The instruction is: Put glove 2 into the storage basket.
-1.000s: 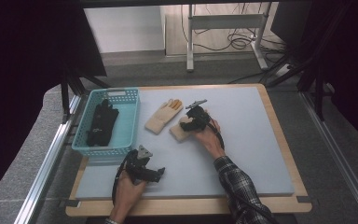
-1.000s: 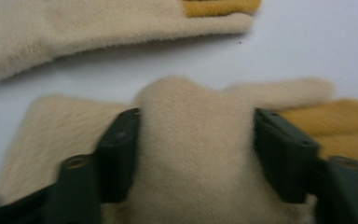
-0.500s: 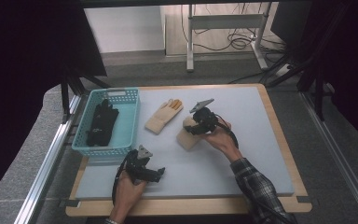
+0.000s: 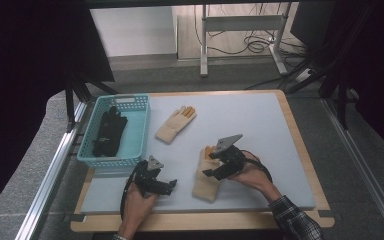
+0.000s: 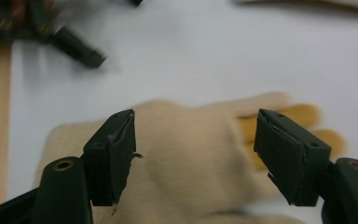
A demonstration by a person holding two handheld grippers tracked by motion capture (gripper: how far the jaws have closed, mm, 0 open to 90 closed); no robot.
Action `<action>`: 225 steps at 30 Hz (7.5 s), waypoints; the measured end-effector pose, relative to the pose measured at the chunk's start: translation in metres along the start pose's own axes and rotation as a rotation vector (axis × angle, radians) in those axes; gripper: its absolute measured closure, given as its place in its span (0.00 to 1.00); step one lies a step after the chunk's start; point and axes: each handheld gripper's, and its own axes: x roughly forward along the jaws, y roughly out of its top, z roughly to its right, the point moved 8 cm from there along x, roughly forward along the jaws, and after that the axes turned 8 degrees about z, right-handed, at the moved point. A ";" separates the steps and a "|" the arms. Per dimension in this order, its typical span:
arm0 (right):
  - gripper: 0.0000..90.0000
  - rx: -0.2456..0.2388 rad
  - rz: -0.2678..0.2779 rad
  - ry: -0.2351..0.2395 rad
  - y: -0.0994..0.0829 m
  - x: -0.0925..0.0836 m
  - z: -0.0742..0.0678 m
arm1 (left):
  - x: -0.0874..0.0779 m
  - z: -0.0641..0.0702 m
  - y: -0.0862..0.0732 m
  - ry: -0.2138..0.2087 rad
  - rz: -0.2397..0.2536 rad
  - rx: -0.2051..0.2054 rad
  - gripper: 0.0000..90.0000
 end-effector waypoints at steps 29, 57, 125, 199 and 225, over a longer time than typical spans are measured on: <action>0.69 0.271 0.085 -0.230 0.068 0.080 0.093 | 0.000 0.000 0.000 -0.001 0.001 -0.003 0.00; 0.94 0.245 -0.035 -0.336 0.068 0.146 0.113 | 0.000 0.000 0.000 -0.002 0.001 -0.003 0.00; 0.97 0.303 0.067 -0.456 -0.092 -0.074 0.039 | 0.000 0.001 0.000 0.000 0.005 -0.007 0.00; 0.96 0.266 0.023 -0.471 -0.071 -0.128 0.037 | 0.000 0.000 0.000 0.000 0.004 -0.007 0.00; 0.65 0.134 0.048 -0.333 0.017 -0.041 0.038 | 0.000 0.001 0.000 0.000 0.005 -0.007 0.01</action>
